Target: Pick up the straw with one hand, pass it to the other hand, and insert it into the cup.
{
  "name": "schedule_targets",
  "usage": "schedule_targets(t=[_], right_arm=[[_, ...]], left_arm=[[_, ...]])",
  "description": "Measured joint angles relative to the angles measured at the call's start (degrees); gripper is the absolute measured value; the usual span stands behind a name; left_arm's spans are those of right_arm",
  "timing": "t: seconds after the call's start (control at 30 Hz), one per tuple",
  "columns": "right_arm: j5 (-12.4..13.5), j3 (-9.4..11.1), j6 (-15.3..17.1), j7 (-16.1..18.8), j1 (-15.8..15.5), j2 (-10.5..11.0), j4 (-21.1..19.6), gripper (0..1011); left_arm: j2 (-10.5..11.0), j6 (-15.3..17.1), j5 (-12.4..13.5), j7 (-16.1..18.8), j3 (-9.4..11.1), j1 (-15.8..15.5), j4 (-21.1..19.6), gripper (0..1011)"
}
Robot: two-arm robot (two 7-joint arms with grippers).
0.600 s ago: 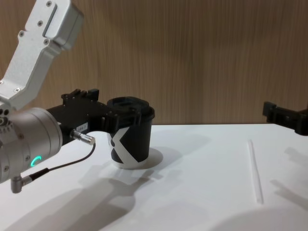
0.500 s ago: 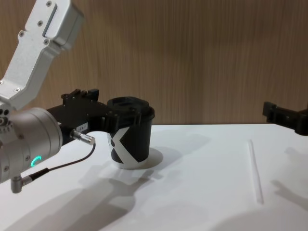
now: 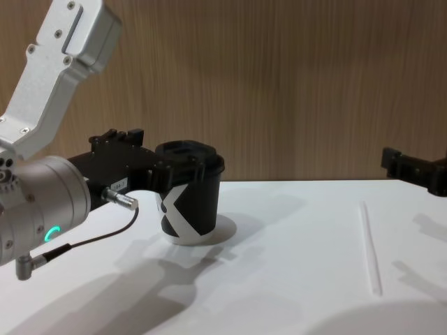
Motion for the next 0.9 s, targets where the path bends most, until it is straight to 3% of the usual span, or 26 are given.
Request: schedule_targets(t=[0.9], right_arm=[[0.0, 0.0, 0.0, 0.0, 0.0, 0.0, 0.0, 1001]], left_arm=[[0.0, 0.0, 0.0, 0.0, 0.0, 0.0, 0.0, 1004]])
